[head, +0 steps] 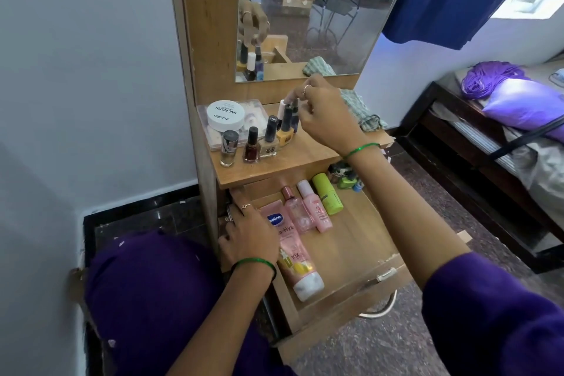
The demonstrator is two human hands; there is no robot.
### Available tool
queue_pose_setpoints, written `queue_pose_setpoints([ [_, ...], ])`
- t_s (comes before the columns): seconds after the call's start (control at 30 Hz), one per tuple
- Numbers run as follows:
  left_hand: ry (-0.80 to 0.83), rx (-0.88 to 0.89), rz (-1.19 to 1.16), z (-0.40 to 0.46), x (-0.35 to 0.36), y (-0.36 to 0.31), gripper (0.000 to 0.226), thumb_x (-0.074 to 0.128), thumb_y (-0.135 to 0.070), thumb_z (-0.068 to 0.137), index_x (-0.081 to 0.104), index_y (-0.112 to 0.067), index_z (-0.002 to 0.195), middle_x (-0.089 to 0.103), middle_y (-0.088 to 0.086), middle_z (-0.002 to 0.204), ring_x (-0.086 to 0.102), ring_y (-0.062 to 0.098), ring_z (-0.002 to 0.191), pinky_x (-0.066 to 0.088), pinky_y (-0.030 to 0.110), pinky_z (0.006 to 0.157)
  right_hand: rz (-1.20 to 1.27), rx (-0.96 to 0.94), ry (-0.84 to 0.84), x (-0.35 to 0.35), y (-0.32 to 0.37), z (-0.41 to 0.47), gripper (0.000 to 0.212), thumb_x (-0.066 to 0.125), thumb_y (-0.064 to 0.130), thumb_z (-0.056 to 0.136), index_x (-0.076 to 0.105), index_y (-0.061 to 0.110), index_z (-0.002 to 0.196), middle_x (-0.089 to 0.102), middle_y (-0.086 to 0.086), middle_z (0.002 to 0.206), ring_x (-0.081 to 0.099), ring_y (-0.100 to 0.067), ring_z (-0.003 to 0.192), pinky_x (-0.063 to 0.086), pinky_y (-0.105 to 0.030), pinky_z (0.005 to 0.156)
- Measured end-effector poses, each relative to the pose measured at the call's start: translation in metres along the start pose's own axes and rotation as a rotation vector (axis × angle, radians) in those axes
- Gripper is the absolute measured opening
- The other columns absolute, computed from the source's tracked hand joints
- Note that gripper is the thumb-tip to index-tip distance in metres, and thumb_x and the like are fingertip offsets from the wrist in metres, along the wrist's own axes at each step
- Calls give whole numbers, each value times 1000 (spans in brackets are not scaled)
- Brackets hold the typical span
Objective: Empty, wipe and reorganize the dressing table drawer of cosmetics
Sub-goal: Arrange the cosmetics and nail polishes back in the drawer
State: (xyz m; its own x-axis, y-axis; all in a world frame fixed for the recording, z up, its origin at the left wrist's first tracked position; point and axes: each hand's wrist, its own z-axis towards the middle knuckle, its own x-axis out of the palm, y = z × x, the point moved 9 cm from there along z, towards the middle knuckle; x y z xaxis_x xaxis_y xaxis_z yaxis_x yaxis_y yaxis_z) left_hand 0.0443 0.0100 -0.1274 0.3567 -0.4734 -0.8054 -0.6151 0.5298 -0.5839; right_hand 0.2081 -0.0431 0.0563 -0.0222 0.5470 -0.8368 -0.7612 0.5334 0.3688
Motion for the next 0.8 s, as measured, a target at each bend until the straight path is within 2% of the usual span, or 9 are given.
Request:
queue_pose_setpoints([
  [0.13, -2, 7, -7, -1, 0, -1, 61, 34, -29, 95, 5, -14, 147, 42, 11, 140, 46, 29, 124, 40, 53, 97, -38, 12, 42, 7, -5, -1, 34, 41, -5, 78, 67, 2, 100, 49, -12, 98, 46, -16, 78, 43, -27, 71],
  [0.23, -9, 3, 0, 0, 1, -1, 61, 34, -29, 96, 5, -14, 146, 43, 11, 139, 47, 29, 124, 41, 52, 96, -12, -4, 40, 7, -4, -4, 33, 41, -2, 74, 66, 0, 96, 46, -5, 91, 46, -14, 71, 46, -30, 69],
  [0.37, -16, 9, -6, 0, 0, -1, 61, 34, -29, 95, 4, -13, 147, 44, 11, 138, 49, 29, 121, 43, 53, 94, 16, -35, 99, 8, 3, -9, 38, 48, 3, 70, 65, 14, 102, 48, 1, 88, 44, 0, 64, 44, -24, 63],
  [0.47, -28, 20, -16, -1, -1, -1, 60, 33, -30, 95, 6, -13, 147, 45, 12, 137, 51, 29, 119, 44, 53, 92, 6, -44, 112, 7, 3, -11, 26, 54, 10, 75, 65, 18, 97, 55, 6, 80, 50, -3, 63, 49, -27, 66],
  [0.53, -33, 24, -17, -1, -1, 0, 60, 32, -29, 95, 6, -14, 147, 46, 12, 136, 52, 29, 118, 45, 53, 91, 27, -31, 89, 4, 1, -11, 18, 57, 8, 77, 66, 15, 92, 62, 2, 75, 54, -8, 63, 51, -31, 67],
  [0.63, -45, 27, -35, 2, -3, 2, 59, 33, -29, 96, 5, -15, 146, 47, 12, 135, 52, 30, 118, 45, 54, 90, 22, 7, 77, 1, -3, -12, 14, 64, 7, 77, 68, 12, 90, 58, 0, 67, 55, -14, 63, 48, -27, 66],
  [0.73, -42, 30, -38, 2, -2, 0, 59, 32, -29, 97, 5, -15, 147, 46, 13, 135, 53, 30, 117, 46, 53, 89, 71, 57, 80, -11, -9, -20, 12, 66, 6, 79, 68, 10, 90, 57, -6, 70, 53, -14, 63, 39, -13, 60],
  [0.8, -19, 46, -63, -5, 5, -10, 60, 33, -29, 97, 5, -14, 147, 46, 13, 136, 53, 30, 115, 47, 52, 88, 90, 79, 60, -35, -15, -35, 12, 67, 6, 80, 68, 10, 92, 56, -5, 72, 52, -12, 63, 40, -11, 62],
])
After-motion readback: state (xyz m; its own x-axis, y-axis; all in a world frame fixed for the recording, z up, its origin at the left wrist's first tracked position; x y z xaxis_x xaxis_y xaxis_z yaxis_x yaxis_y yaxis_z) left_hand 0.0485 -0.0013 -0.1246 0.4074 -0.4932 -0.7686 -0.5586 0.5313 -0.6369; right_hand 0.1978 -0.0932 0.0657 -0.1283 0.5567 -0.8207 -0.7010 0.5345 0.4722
